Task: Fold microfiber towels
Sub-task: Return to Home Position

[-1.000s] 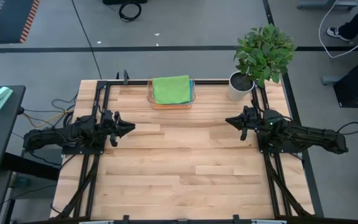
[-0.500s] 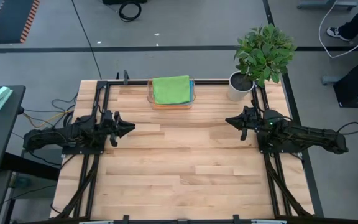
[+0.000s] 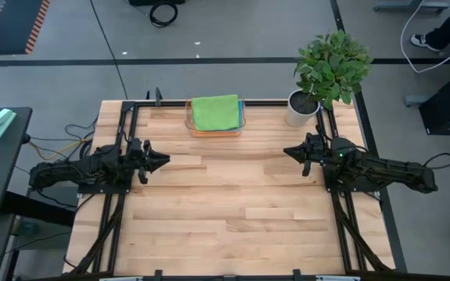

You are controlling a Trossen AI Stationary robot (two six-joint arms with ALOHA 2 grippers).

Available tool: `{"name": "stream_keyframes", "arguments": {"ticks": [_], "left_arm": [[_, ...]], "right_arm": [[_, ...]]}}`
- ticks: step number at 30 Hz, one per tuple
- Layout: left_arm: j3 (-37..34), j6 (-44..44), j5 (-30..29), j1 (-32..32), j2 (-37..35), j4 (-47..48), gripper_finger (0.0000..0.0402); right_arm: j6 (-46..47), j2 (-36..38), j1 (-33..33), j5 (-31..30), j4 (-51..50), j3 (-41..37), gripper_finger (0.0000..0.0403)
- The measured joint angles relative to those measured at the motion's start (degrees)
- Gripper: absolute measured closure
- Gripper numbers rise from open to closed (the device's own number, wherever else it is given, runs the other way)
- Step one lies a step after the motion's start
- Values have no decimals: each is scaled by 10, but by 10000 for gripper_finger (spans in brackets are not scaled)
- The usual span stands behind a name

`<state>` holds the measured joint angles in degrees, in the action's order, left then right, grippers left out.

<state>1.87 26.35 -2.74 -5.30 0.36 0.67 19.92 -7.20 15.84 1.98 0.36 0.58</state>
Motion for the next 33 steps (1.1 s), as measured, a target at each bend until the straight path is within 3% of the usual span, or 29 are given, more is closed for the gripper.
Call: {"name": "stream_keyframes", "arguments": {"ticks": [33], "left_arm": [[0,0,0,0,0,0,313]], "right_arm": [[0,0,0,0,0,0,388]]}}
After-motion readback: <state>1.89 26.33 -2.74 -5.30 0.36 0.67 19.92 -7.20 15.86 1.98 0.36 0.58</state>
